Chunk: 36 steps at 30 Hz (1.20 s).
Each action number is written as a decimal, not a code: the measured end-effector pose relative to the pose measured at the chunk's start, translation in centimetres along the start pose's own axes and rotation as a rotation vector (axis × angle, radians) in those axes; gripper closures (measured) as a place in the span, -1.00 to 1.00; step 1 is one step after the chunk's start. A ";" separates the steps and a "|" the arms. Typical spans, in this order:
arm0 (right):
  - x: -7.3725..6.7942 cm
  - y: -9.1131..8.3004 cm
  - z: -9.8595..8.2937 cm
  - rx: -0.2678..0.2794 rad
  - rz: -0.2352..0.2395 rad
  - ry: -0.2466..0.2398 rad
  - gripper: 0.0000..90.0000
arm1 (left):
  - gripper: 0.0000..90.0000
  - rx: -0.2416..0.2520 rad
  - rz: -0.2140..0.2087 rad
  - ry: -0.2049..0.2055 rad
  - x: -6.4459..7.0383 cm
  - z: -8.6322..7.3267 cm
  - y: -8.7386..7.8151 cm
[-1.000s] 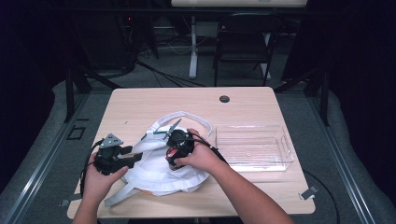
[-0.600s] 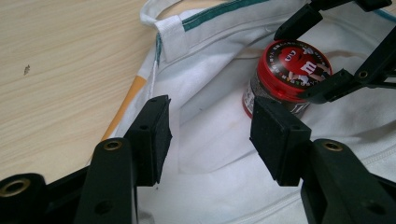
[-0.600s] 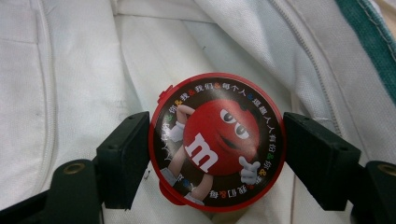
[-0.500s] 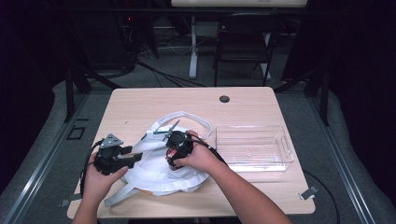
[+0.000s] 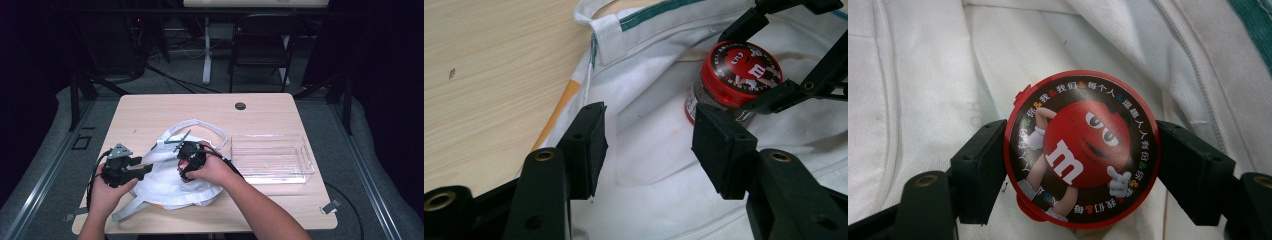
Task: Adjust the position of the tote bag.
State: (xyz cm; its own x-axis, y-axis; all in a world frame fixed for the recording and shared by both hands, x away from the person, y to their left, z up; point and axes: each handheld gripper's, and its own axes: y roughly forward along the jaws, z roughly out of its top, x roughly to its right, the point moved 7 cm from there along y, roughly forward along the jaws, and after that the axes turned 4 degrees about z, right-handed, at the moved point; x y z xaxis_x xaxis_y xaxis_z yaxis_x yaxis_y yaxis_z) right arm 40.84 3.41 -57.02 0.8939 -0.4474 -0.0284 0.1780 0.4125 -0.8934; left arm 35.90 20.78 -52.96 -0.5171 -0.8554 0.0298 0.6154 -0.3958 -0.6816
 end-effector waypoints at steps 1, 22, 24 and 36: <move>0.0 0.0 0.0 -0.003 -0.003 0.010 -0.44 | 0.06 -0.004 -0.003 0.002 0.0 0.0 0.0; -0.2 -0.1 -0.1 -0.015 -0.045 0.096 -0.44 | 0.06 0.005 -0.011 -0.005 0.0 0.1 0.1; -0.2 -0.1 -0.1 -0.012 -0.043 0.072 -0.45 | 0.06 0.008 -0.012 -0.007 0.0 0.2 0.0; 0.0 0.0 -0.2 -0.015 -0.014 -0.017 -0.45 | 0.06 -0.001 -0.017 -0.009 -0.1 0.0 0.0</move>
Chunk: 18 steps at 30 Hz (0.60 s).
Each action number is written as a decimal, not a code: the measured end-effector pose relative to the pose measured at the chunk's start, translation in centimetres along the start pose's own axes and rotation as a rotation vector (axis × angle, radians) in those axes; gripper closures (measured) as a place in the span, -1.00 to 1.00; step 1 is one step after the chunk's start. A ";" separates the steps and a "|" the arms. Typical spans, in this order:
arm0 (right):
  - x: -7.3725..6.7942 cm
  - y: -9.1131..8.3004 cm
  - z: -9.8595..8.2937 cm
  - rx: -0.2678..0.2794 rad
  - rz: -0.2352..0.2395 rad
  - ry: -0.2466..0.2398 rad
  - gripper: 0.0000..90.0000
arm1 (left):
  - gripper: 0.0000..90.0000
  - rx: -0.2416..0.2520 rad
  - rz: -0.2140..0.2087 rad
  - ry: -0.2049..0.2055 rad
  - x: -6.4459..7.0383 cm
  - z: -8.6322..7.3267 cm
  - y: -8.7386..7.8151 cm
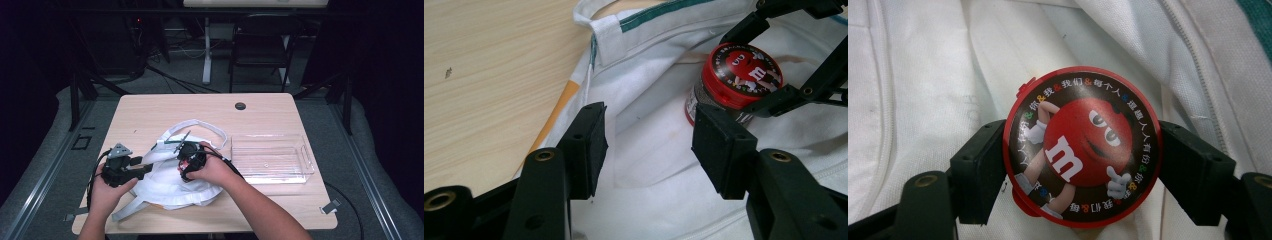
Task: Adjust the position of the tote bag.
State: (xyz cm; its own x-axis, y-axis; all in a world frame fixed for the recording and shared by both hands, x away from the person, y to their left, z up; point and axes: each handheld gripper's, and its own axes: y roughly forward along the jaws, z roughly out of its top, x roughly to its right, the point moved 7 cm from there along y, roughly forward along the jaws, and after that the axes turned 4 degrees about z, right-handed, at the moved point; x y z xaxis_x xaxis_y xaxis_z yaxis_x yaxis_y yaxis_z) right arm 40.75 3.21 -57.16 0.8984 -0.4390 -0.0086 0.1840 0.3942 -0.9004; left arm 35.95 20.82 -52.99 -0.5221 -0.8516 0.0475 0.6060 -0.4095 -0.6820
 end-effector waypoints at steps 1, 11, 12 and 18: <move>0.0 0.0 0.0 0.001 0.004 -0.003 -0.45 | 0.06 0.004 0.001 -0.002 0.0 0.0 0.0; 0.1 0.4 -0.2 -0.016 0.022 -0.009 -0.45 | 0.06 -0.005 0.003 -0.001 -0.1 -0.1 0.1; 0.2 0.4 -0.2 -0.016 0.023 -0.010 -0.45 | 0.06 -0.001 0.006 -0.005 -0.1 -0.1 0.1; 0.2 0.4 -0.3 -0.024 0.027 -0.008 -0.44 | 0.06 0.000 0.013 -0.003 -0.3 -0.1 0.1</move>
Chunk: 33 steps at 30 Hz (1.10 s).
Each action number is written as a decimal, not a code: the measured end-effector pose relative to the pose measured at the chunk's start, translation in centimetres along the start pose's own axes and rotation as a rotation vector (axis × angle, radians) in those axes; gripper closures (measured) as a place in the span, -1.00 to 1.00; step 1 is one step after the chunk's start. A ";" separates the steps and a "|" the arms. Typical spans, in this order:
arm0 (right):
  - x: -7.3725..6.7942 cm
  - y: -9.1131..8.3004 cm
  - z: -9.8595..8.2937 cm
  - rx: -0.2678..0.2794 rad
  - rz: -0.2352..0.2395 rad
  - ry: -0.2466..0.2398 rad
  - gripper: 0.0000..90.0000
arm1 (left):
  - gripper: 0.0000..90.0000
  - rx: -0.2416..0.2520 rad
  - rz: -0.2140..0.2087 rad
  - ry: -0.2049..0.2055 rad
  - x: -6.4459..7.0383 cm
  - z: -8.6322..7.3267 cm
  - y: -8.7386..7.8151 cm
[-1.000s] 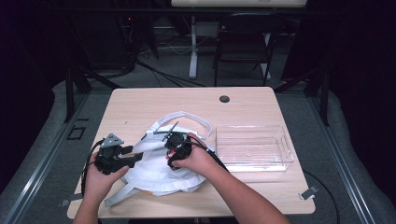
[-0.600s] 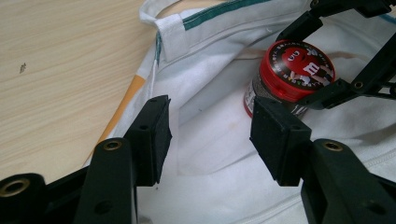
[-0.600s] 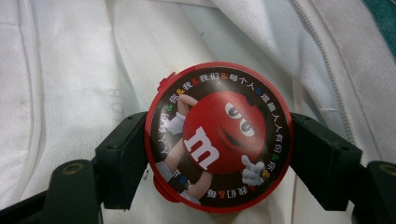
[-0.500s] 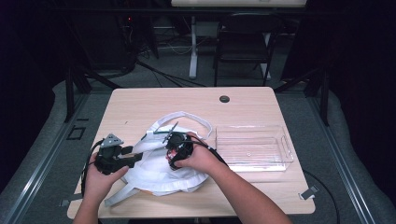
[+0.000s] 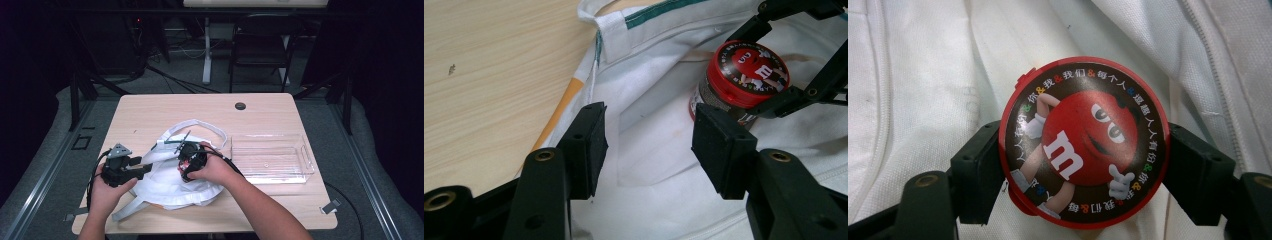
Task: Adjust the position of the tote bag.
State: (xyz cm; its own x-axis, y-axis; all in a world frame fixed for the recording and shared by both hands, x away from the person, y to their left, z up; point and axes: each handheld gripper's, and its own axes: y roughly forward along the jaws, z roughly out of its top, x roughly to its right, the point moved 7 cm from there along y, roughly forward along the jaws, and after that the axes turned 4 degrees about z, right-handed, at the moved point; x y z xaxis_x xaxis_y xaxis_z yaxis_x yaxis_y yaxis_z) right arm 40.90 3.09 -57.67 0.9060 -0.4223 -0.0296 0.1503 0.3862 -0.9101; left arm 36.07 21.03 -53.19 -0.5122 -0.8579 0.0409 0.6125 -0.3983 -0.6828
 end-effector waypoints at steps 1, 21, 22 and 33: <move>0.0 0.0 0.0 0.000 -0.001 0.003 -0.44 | 0.06 0.000 0.001 0.001 0.0 0.0 0.0; -0.1 -0.3 0.0 0.021 -0.015 0.028 -0.44 | 0.06 0.002 0.011 0.002 -0.1 -0.1 0.0; -0.1 -0.4 0.0 0.025 -0.016 0.029 -0.44 | 0.06 0.005 0.012 0.001 -0.1 0.0 0.0; -0.4 -1.3 0.3 0.053 -0.003 0.047 -0.44 | 0.06 -0.003 0.012 0.005 -0.1 -0.1 0.0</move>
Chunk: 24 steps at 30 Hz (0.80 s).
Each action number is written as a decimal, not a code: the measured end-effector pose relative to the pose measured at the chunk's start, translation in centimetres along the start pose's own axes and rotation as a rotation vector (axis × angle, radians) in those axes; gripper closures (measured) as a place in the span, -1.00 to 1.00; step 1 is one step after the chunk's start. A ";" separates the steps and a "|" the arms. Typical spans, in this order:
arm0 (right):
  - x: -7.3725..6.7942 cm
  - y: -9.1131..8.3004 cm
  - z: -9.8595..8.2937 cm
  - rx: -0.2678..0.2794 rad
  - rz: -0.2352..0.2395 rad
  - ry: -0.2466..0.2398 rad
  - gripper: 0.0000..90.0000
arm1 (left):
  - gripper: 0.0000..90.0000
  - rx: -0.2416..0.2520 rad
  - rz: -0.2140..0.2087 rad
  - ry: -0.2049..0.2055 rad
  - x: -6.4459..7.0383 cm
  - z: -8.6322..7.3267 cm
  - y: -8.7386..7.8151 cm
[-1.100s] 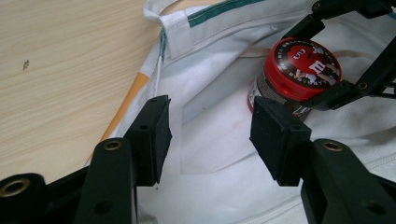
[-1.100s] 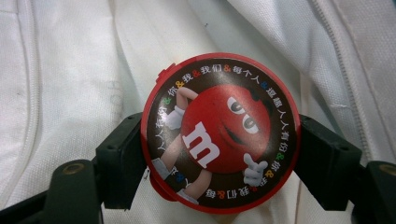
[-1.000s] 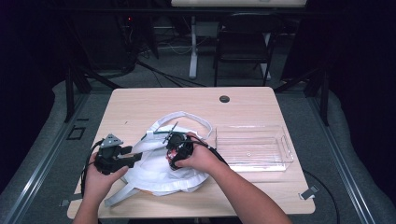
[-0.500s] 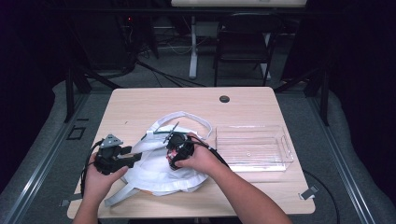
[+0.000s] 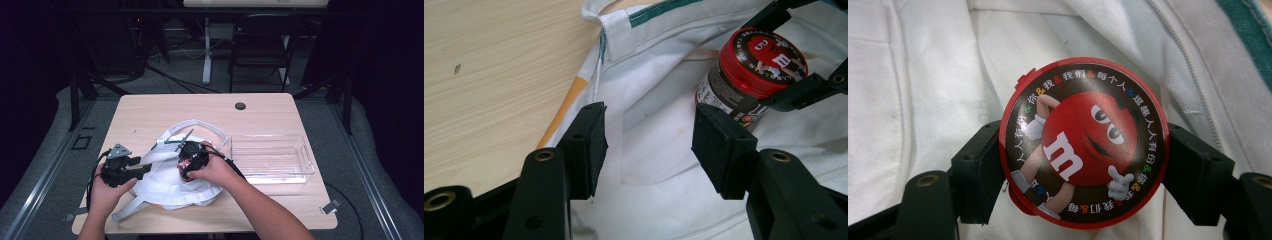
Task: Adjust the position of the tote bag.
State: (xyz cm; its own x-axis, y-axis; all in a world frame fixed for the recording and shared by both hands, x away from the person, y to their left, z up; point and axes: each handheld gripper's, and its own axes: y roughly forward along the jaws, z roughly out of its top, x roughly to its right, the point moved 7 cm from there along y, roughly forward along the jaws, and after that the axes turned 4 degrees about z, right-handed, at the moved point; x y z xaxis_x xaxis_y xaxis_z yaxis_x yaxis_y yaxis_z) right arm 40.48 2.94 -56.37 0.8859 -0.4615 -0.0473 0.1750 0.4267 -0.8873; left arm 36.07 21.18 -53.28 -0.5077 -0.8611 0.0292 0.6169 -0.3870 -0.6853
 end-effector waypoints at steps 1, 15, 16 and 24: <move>0.0 -0.2 0.0 0.000 0.002 0.002 -0.44 | 0.06 -0.001 0.000 0.000 0.0 0.0 0.0; -0.5 -2.2 0.8 0.027 0.006 0.017 -0.44 | 0.06 0.004 0.001 -0.006 -0.1 -0.1 -0.1; -0.5 -2.4 0.9 0.026 0.005 0.015 -0.44 | 0.06 0.002 0.001 -0.008 -0.1 -0.1 -0.1; -0.7 -4.6 1.5 0.037 -0.012 0.011 -0.44 | 0.06 0.005 0.002 -0.011 -0.1 -0.1 -0.2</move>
State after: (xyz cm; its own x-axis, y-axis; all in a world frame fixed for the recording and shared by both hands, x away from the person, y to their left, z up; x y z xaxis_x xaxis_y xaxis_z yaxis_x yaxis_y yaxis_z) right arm 39.74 2.47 -51.51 0.8787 -0.4755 -0.0417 0.2018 0.4493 -0.8703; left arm 35.93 21.35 -53.25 -0.4996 -0.8655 0.0361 0.6211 -0.3870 -0.6815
